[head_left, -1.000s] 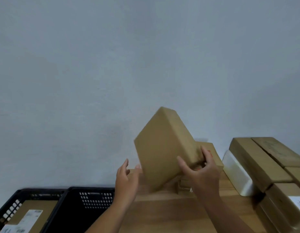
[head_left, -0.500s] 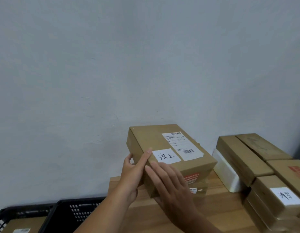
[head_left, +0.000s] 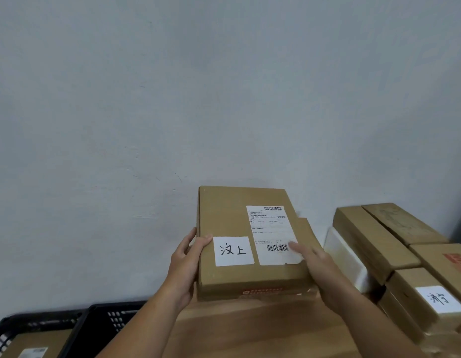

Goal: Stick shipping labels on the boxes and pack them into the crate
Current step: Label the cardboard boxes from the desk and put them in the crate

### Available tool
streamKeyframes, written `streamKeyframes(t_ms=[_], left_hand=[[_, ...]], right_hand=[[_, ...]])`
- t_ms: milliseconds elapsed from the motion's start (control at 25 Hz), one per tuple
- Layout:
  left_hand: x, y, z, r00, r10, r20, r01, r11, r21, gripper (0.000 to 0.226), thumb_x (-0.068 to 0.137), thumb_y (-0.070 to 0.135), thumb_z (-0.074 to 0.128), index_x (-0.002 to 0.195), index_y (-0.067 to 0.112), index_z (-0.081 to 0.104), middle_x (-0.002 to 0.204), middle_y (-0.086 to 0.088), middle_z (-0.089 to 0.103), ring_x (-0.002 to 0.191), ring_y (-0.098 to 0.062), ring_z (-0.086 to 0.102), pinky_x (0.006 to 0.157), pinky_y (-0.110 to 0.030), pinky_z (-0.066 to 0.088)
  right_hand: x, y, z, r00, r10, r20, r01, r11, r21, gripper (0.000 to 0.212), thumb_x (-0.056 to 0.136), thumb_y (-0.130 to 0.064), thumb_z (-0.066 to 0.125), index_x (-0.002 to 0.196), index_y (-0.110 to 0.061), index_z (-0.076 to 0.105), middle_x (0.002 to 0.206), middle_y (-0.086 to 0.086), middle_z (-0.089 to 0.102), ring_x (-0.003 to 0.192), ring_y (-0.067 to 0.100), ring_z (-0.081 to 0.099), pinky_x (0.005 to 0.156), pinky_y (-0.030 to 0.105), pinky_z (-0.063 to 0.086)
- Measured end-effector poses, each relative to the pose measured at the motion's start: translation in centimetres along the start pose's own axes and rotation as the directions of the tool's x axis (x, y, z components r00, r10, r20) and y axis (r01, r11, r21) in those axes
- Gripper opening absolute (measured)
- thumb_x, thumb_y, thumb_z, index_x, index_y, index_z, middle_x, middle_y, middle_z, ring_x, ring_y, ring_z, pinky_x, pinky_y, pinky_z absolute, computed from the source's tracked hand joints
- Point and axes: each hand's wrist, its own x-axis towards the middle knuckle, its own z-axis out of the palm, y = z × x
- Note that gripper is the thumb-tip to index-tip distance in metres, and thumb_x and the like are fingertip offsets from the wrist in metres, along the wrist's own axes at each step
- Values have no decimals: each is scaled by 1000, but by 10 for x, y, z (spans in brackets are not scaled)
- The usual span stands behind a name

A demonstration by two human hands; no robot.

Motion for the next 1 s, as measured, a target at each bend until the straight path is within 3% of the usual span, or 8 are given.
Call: streamKeyframes(t_ms=[40, 120, 320, 440, 520, 640, 840, 1000], left_hand=[[1, -2, -2, 1000, -6, 0, 6, 1000, 7, 81, 62, 53, 83, 138, 37, 57, 112, -4, 77, 102, -27, 75, 80, -42, 60], [2, -5, -11, 1000, -26, 5, 26, 999, 30, 73, 65, 56, 81, 133, 36, 62, 113, -5, 77, 102, -27, 75, 79, -40, 59], [-10, -16, -49, 993, -50, -110, 63, 991, 114, 57, 81, 51, 78, 132, 29, 65, 111, -1, 78, 103, -21, 75, 92, -40, 59], [-32, -20, -92, 968, -4, -252, 36, 991, 126, 45, 85, 45, 78, 126, 28, 71, 105, 9, 79, 96, -7, 75, 78, -22, 58], [-51, -22, -135, 949, 17, -314, 34, 987, 158, 32, 88, 43, 76, 118, 36, 74, 104, 13, 78, 93, -2, 74, 73, -16, 56], [-81, -25, -204, 930, 33, -366, 40, 981, 190, 31, 93, 42, 69, 124, 41, 70, 115, 18, 73, 102, 1, 69, 84, -19, 55], [-124, -31, -357, 900, 57, -431, 31, 980, 195, 34, 100, 38, 61, 135, 40, 62, 104, 27, 73, 94, 11, 68, 78, -12, 55], [-146, -32, -486, 902, 42, -430, 54, 976, 209, 39, 103, 40, 56, 141, 38, 57, 107, 26, 72, 97, 6, 70, 81, -19, 59]], right_hand=[[3, 4, -4, 987, 111, 121, -123, 988, 98, 34, 88, -43, 70, 120, -31, 68, 121, -1, 74, 106, 20, 72, 94, 46, 58], [6, 12, -5, 969, 153, 193, -183, 972, 148, 33, 90, -40, 69, 121, -28, 70, 117, 3, 75, 105, 29, 73, 96, 57, 55], [9, 33, 29, 985, 109, 133, -132, 975, 181, 24, 90, -33, 72, 110, -20, 74, 104, 6, 79, 91, 25, 76, 63, 33, 60], [9, 50, 71, 988, 105, 117, -117, 988, 102, 15, 85, -32, 76, 95, -20, 73, 80, -2, 79, 67, 18, 76, 47, 26, 56], [1, 63, 116, 981, 149, 121, -158, 985, 69, 30, 82, -35, 78, 105, -16, 74, 88, 2, 80, 77, 24, 76, 59, 34, 62], [-22, 84, 189, 974, 188, 130, -193, 981, 28, 58, 69, -53, 83, 115, -21, 72, 104, 5, 77, 95, 32, 73, 90, 52, 58], [-82, 126, 336, 953, 224, 205, -212, 974, -79, 69, 55, -65, 82, 112, -29, 72, 96, -1, 79, 92, 29, 75, 73, 41, 62], [-131, 147, 457, 947, 230, 223, -200, 969, -147, 56, 80, -56, 74, 126, -25, 66, 115, 6, 73, 103, 31, 69, 96, 51, 54]])
